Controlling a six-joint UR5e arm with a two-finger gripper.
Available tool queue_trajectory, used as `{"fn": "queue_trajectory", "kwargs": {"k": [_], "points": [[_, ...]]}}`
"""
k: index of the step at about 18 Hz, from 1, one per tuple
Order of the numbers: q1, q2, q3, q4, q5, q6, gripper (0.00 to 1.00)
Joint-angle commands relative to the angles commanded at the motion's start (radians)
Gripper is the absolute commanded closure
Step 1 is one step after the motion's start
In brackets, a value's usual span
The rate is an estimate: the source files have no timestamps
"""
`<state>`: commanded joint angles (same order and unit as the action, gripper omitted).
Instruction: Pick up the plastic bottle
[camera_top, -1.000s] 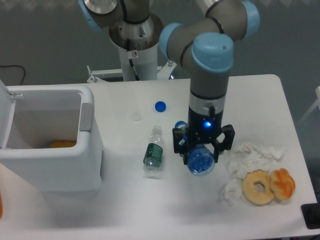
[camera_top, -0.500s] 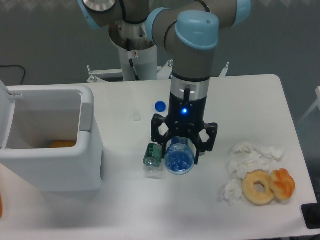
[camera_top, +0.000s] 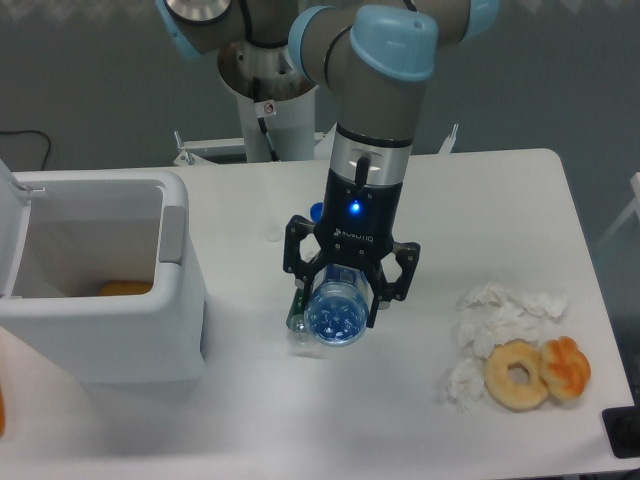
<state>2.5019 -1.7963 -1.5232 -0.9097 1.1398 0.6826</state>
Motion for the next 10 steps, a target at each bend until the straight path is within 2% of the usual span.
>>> {"fn": "queue_trajectory", "kwargs": {"k": [10], "points": [[-0.008,0.000,-0.002,0.000,-0.008,0.000,0.25]]}}
